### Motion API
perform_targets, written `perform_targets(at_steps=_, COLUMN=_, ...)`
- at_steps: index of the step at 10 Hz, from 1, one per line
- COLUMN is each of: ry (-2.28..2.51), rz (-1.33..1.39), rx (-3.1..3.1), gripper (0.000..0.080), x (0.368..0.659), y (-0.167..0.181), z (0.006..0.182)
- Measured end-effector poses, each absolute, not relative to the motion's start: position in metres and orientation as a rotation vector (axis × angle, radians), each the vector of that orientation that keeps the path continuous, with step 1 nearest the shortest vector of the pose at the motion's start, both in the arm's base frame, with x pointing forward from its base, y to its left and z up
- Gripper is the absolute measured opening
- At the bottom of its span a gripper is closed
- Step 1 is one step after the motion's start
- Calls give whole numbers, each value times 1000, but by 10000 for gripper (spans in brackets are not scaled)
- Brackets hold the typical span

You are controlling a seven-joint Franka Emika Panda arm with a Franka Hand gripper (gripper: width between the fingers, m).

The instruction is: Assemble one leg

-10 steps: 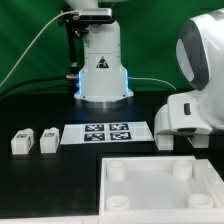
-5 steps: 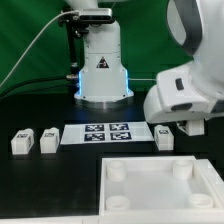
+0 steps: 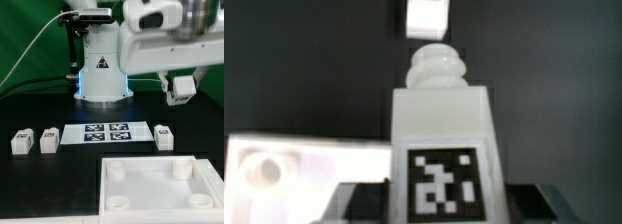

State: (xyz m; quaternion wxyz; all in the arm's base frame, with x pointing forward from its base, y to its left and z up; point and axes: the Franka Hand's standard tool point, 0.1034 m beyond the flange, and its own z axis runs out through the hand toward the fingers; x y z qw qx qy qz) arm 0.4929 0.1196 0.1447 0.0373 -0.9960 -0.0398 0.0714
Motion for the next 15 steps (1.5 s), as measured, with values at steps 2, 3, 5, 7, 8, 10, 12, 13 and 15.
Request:
perform_targets(at_steps=2, ry=-118, rz=-110, rx=-3055, gripper=290, x=497, y=119, z=144)
perform_targets(at_steps=3, ry=-116, rz=-254, rx=-3040, gripper=290, x=498, y=118, z=142)
perform_targets(at_steps=5, ry=-162, rz=-525, rx=-2996, gripper=290, x=545, y=109, z=146)
perform_targets(at_steps=7, ry=-157, rz=-781, rx=-2934, gripper=290, x=589, y=108, z=171)
perform_targets(at_steps=8, ry=-150, rz=-959, rx=-2868, gripper=290, x=596, y=116, z=179)
perform_targets(at_steps=10, ry=-174, rz=-962, rx=-2870, gripper=290, x=577, y=123, z=161)
perform_targets(at_steps=12, ry=-181, rz=-973, rx=-2871, gripper=291, x=580, y=121, z=161)
perform_targets(at_steps=13, ry=-226, rz=-967, rx=-2887, gripper=291, x=580, y=119, z=148)
perform_targets(at_steps=15, ry=-244, rz=-957, rx=-2902, gripper=291, x=606, y=119, z=148)
